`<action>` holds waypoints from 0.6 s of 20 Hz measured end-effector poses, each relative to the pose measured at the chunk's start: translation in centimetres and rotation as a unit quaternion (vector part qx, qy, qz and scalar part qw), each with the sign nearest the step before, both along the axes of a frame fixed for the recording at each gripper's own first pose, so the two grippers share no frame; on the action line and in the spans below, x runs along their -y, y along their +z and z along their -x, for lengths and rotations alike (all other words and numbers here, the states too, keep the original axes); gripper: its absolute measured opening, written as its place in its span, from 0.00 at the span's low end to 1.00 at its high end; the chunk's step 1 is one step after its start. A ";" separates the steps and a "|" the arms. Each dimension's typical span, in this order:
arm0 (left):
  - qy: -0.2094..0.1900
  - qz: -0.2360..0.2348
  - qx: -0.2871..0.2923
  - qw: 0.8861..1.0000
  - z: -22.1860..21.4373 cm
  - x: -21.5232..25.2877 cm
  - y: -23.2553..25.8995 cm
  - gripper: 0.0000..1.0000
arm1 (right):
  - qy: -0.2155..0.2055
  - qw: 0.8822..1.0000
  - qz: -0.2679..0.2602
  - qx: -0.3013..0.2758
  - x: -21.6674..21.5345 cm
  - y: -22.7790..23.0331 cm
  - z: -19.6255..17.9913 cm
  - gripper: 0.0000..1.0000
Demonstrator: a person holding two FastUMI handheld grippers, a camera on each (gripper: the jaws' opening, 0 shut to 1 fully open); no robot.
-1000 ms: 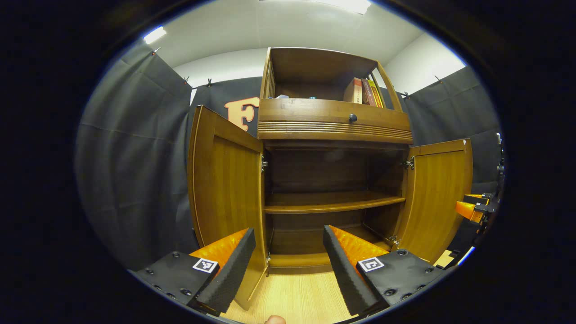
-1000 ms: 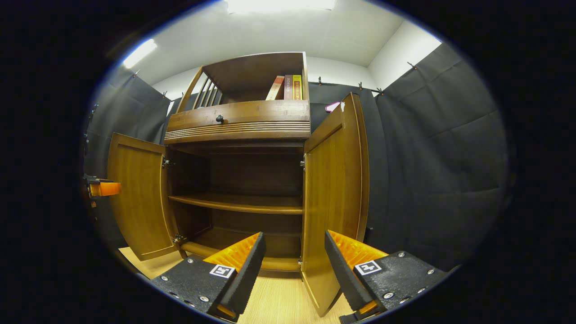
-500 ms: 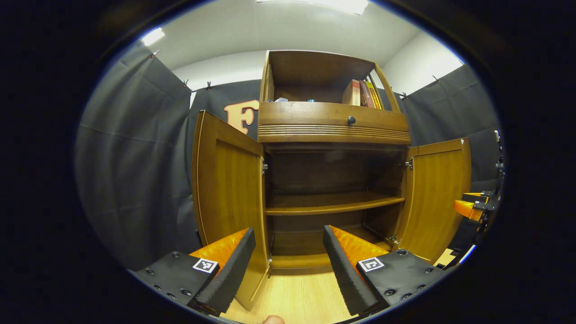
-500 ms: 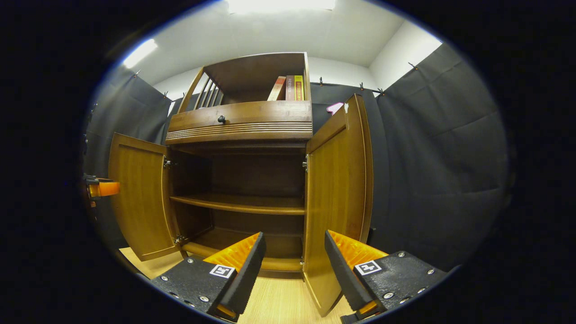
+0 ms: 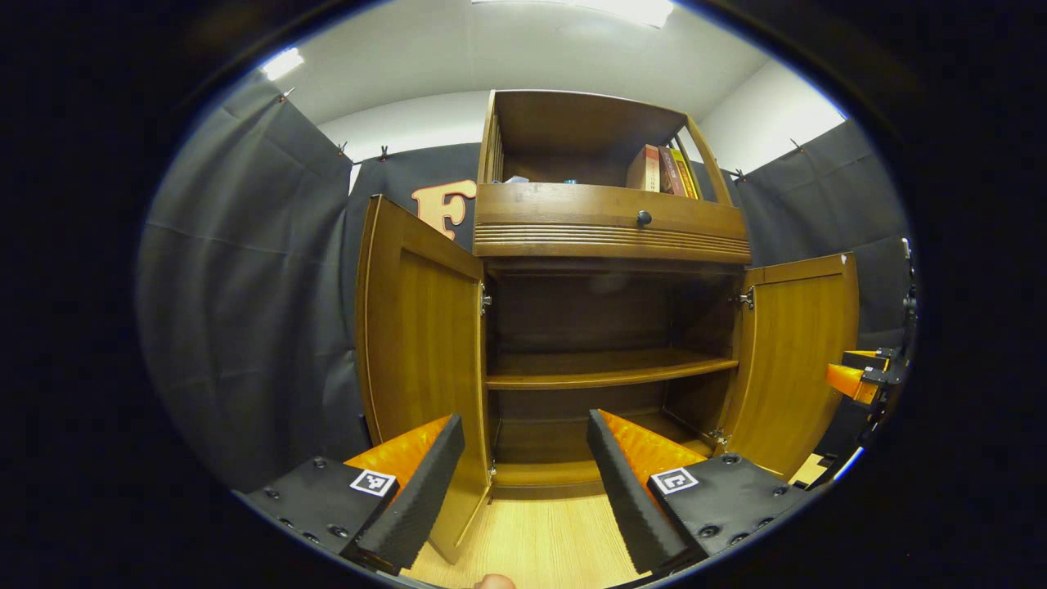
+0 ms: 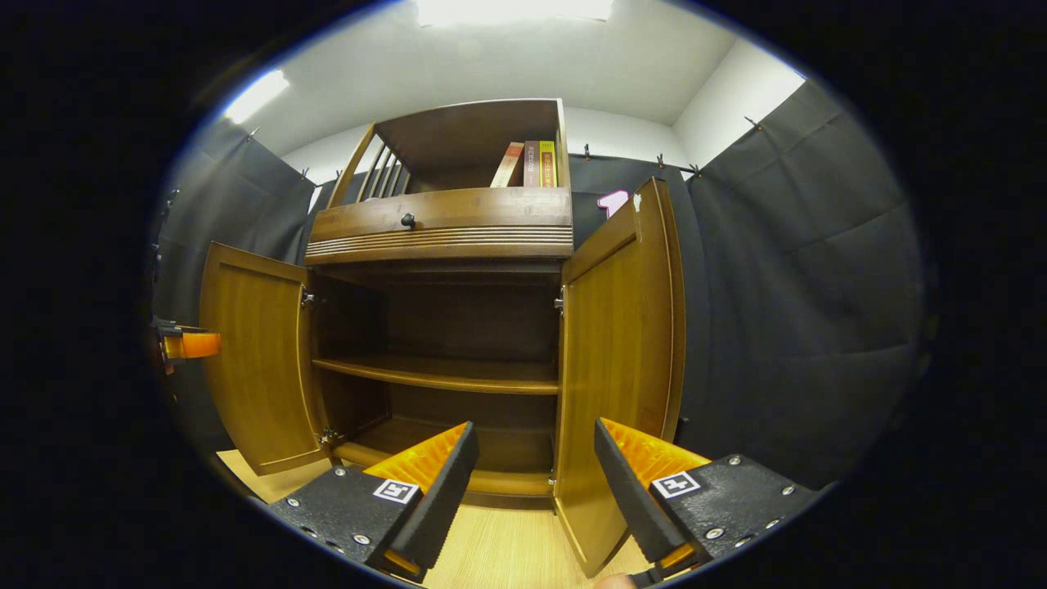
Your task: Open the right door of the double-door shoe cabinet with the right hand, and open the left door with the left hand.
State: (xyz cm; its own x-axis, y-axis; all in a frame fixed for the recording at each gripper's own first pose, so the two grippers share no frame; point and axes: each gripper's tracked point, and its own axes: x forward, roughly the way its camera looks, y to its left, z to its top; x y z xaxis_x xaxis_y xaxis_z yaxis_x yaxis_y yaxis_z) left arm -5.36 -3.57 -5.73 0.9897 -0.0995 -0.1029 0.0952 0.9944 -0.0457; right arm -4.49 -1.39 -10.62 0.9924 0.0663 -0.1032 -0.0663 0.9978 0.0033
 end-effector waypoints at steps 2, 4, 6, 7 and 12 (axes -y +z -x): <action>0.000 0.000 0.000 1.000 0.0 -0.1 0.0 0.97 | 0.000 1.000 -0.005 0.000 -0.1 0.0 -0.1 0.89; 0.001 -0.003 0.000 1.000 0.1 -0.1 -0.1 0.97 | 0.002 1.000 -0.009 -0.004 -0.2 -0.1 -0.1 0.89; 0.003 -0.009 0.003 1.000 0.1 -0.1 0.0 0.97 | 0.005 1.000 -0.007 -0.008 -0.3 -0.4 -0.1 0.89; 0.004 -0.011 0.005 1.000 0.1 -0.1 0.1 0.97 | 0.007 1.000 -0.004 -0.008 -0.4 -0.4 -0.2 0.89; 0.002 -0.015 0.017 1.000 0.4 0.1 0.8 0.97 | 0.009 1.000 -0.001 0.007 -0.4 0.2 -0.4 0.90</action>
